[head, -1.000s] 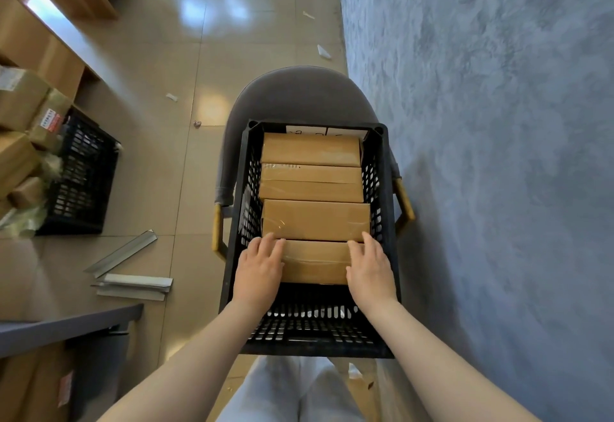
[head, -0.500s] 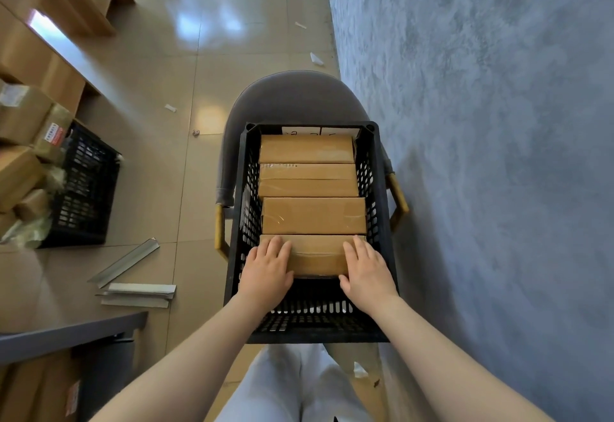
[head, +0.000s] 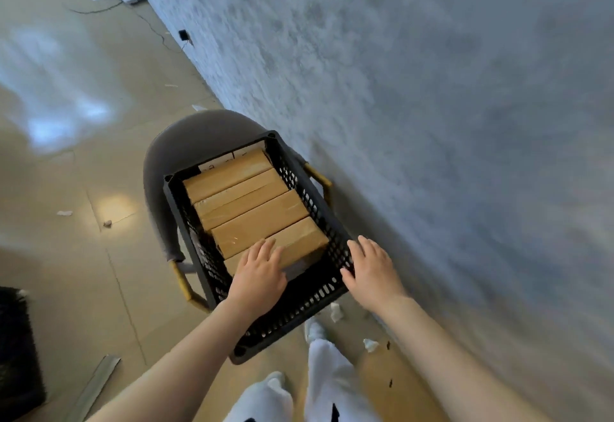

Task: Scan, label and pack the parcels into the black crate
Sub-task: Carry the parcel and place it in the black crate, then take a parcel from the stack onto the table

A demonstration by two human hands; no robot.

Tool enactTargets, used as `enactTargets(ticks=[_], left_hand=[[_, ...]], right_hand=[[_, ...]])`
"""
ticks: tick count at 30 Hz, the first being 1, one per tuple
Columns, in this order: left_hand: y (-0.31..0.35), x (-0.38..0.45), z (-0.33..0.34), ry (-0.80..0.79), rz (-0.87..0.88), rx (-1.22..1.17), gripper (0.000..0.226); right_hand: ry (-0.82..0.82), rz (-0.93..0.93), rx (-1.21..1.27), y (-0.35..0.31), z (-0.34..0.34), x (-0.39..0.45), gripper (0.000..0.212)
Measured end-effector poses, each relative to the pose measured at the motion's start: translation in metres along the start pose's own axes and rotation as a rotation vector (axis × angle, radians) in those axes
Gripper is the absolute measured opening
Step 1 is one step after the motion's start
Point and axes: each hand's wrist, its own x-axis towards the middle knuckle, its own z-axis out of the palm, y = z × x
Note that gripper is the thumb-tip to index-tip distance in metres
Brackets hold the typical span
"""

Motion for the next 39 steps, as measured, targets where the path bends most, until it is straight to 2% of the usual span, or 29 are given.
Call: enactTargets(ticks=[4, 8, 11, 15, 20, 23, 27, 31, 39], left_hand=[[0.024, -0.009, -0.024, 0.015, 0.219, 0.045, 0.060], [0.075, -0.028, -0.044, 0.030, 0.445, 0.011, 0.057], [0.130, -0.051, -0.049, -0.046, 0.639, 0.004, 0.058], [0.215, -0.098, -0.044, -0.064, 0.911, 0.037, 0.059], [0.320, -0.182, -0.016, -0.094, 1.231, 0.064, 0.059], [0.384, -0.248, 0.005, -0.105, 1.388, 0.049, 0.069], [0.465, -0.354, 0.030, -0.108, 1.528, -0.051, 0.065], [0.526, -0.455, 0.062, -0.178, 1.620, -0.087, 0.063], [0.640, -0.604, 0.113, -0.248, 1.810, -0.086, 0.061]], right_hand=[[0.094, 0.192, 0.102, 0.001, 0.001, -0.073, 0.064], [0.176, 0.376, 0.174, 0.008, -0.001, -0.158, 0.064], [0.251, 0.521, 0.230, 0.018, 0.002, -0.226, 0.064], [0.373, 0.722, 0.256, 0.036, 0.012, -0.330, 0.061], [0.486, 1.004, 0.320, 0.049, 0.037, -0.473, 0.060], [0.559, 1.150, 0.370, 0.052, 0.054, -0.563, 0.062], [0.672, 1.281, 0.346, 0.053, 0.074, -0.687, 0.059], [0.725, 1.382, 0.345, 0.049, 0.095, -0.799, 0.059], [0.847, 1.555, 0.313, 0.071, 0.139, -0.970, 0.058]])
